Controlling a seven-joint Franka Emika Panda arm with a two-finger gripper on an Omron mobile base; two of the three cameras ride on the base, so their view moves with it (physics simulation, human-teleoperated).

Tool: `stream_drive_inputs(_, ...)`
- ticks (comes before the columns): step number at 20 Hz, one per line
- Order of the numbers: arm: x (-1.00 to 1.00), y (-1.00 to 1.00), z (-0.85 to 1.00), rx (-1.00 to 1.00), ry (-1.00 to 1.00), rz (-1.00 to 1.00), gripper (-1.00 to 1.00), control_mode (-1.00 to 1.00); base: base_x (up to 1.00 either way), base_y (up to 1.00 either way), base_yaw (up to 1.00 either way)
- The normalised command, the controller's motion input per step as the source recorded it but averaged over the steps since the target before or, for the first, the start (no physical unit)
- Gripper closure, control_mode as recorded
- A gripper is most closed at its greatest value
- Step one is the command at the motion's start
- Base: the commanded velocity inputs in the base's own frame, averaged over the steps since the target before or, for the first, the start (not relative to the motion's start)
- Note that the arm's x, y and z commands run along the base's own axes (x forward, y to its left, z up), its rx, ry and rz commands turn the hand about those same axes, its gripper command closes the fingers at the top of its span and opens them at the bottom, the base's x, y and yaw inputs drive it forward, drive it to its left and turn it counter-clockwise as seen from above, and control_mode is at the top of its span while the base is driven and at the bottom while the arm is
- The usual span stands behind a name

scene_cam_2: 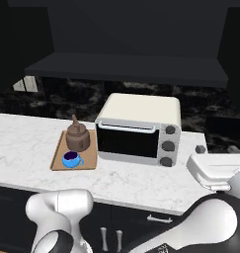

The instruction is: Pick the kettle from the counter and place it on the tray. Then pick the mug from the cabinet and place it on the tray. Then close the cabinet doors.

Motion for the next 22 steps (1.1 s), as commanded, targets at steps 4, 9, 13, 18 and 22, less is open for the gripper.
stream_drive_inputs(4, 0.00, -0.25, -0.16, 0.00, -0.01, 0.12, -1.00, -1.00, 0.00, 0.00, 0.00)
stream_drive_inputs(9, -0.10, -0.06, -0.58, 0.00, -0.08, 0.14, -1.00, -1.00, 0.00, 0.00, 0.00)
stream_drive_inputs(13, -0.10, -0.18, -0.56, 0.02, -0.15, 0.17, -1.00, -1.00, 0.00, 0.00, 0.00)
stream_drive_inputs(18, -0.04, -0.25, -0.44, 0.07, -0.12, 0.16, -1.00, -1.00, 0.00, 0.00, 0.00)
stream_drive_inputs(22, 0.04, -0.54, -0.05, 0.09, -0.15, 0.13, -1.00, -1.00, 0.00, 0.00, 0.00)
